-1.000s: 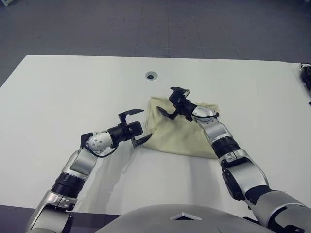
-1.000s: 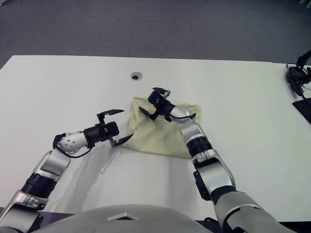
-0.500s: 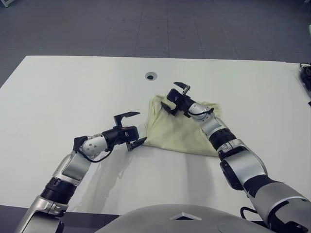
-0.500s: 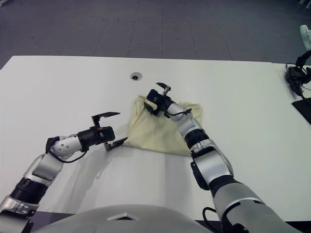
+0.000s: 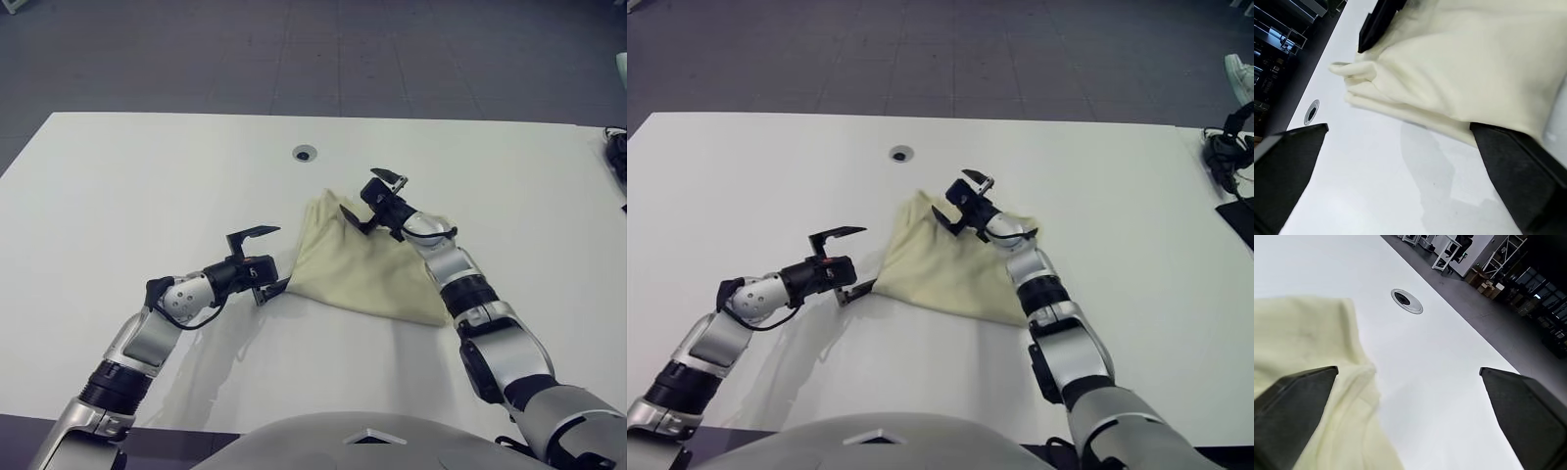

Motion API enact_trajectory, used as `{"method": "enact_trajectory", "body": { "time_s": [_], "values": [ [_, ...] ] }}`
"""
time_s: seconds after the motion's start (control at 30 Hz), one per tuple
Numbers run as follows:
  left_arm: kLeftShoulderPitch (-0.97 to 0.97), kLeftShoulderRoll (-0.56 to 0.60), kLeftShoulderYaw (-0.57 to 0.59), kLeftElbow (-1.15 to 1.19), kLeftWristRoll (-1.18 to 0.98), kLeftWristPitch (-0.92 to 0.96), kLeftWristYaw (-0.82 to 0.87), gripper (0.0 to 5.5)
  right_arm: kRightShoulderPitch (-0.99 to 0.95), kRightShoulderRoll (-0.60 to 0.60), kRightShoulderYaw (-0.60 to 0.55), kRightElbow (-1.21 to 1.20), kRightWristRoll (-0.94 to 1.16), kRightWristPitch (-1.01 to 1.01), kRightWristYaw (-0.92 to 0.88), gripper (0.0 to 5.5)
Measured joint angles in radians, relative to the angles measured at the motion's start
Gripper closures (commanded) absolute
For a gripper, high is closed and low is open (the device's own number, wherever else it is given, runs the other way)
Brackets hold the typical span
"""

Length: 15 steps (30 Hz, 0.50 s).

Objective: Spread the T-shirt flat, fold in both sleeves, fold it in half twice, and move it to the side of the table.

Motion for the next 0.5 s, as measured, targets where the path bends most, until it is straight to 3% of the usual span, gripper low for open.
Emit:
{"method": "enact_trajectory", "body": {
  "time_s": [0.2,0.5],
  "values": [
    [0.009,-0.012,0.092,-0.002,-0.041,0.06,0.05,0.1,0.015,-0.12,-0.083,-0.272,0.076,0.121,0.112,0.12],
    [-0.021,-0.094,0.287,-0.066,-0.159,0.182,0.183,0.1,0.148,-0.362,-0.071,-0.318,0.018,0.042,0.278,0.12]
  ]
}}
